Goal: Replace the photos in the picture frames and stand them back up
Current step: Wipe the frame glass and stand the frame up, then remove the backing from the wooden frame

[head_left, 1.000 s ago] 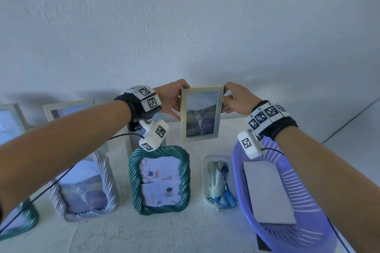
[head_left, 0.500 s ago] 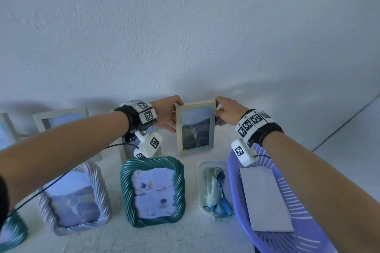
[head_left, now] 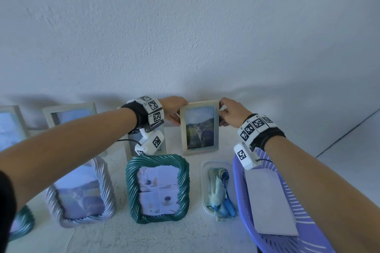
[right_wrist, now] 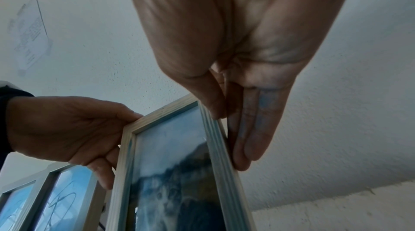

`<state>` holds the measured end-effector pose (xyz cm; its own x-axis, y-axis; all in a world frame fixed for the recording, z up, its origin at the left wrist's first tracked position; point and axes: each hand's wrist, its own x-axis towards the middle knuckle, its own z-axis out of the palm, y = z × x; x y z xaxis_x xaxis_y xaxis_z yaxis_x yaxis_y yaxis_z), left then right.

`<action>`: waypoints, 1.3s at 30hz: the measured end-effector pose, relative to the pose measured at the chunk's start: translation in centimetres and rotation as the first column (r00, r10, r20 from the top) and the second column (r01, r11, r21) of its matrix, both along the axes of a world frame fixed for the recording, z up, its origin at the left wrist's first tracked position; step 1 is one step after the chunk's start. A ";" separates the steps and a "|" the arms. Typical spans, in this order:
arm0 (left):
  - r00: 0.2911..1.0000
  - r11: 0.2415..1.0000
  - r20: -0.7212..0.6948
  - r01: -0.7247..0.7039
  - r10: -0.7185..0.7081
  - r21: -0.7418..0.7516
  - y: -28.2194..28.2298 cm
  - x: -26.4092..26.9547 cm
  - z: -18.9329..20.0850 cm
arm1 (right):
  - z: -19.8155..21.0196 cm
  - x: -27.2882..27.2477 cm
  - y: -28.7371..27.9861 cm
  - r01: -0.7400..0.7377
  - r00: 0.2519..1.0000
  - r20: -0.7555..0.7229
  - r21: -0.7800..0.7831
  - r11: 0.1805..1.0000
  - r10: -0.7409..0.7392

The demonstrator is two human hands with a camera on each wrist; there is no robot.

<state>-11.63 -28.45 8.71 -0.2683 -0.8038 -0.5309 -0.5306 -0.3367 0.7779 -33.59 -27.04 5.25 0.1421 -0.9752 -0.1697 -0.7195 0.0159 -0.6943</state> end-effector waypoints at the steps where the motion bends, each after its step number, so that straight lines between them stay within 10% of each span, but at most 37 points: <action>1: 0.999 0.999 0.019 0.031 -0.030 -0.010 0.1 0.0 0.1 | 0.0 0.0 0.0 0.001 1.000 -0.003 0.003 1.000 -0.001; 13: 0.988 0.984 0.115 0.118 -0.104 -0.130 -0.2 0.4 1.1 | -0.1 -0.4 0.7 -0.020 0.997 -0.078 -0.038 0.999 0.017; 22: 0.982 0.954 0.183 0.099 -0.047 -0.283 -1.9 8.2 7.9 | 4.1 5.7 0.5 -0.122 0.974 -0.225 -0.536 0.836 -0.001; 28: 0.647 0.926 0.756 0.340 -0.103 -0.165 -0.3 11.8 6.9 | 5.1 13.4 -0.6 -0.454 0.851 -0.433 -0.326 0.829 0.296; 32: 0.519 0.912 0.846 0.395 -0.120 -0.112 0.2 12.7 6.5 | 4.0 16.1 -2.7 -0.525 0.686 -0.632 -0.088 0.847 0.359; 39: 0.402 0.868 0.899 0.494 -0.176 -0.051 0.2 12.6 4.9 | 3.4 16.7 -3.1 -0.464 0.744 -0.578 -0.085 0.882 0.335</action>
<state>0.99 -28.21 13.64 -0.0957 -0.8972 -0.4311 -0.9793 0.1625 -0.1207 -16.92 -30.12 8.66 0.4763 -0.8686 -0.1369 -0.8767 -0.4573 -0.1490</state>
